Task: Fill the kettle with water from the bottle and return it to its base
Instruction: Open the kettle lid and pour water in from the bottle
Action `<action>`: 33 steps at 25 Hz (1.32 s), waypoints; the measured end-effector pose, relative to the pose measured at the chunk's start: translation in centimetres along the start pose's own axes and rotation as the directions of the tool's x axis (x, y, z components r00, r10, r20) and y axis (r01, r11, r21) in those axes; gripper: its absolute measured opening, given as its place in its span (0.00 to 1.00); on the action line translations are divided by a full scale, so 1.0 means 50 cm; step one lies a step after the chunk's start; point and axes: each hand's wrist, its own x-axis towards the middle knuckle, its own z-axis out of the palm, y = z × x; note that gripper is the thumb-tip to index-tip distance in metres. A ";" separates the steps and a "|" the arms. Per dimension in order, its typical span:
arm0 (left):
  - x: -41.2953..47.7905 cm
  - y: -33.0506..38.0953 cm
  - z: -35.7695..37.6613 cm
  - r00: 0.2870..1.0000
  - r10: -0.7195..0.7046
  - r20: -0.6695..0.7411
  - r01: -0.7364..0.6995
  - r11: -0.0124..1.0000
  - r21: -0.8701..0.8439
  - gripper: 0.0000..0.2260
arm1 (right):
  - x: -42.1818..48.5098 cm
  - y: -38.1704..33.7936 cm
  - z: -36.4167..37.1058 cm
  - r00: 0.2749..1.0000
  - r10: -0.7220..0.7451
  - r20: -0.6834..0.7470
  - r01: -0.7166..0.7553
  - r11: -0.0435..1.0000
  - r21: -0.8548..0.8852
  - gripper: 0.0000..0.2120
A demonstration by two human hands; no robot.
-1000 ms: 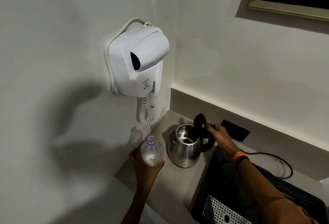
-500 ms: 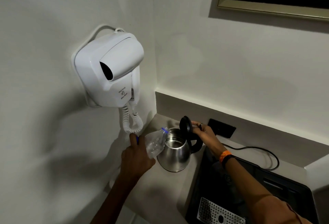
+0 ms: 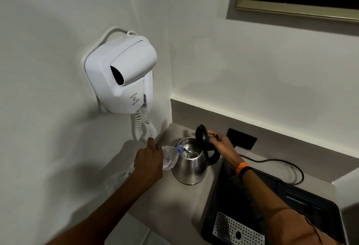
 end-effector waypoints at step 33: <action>-0.010 0.003 0.026 0.998 -0.023 -0.055 0.021 0.999 -0.026 0.23 | -0.007 -0.005 0.004 1.000 -0.001 0.012 0.001 1.000 0.024 0.12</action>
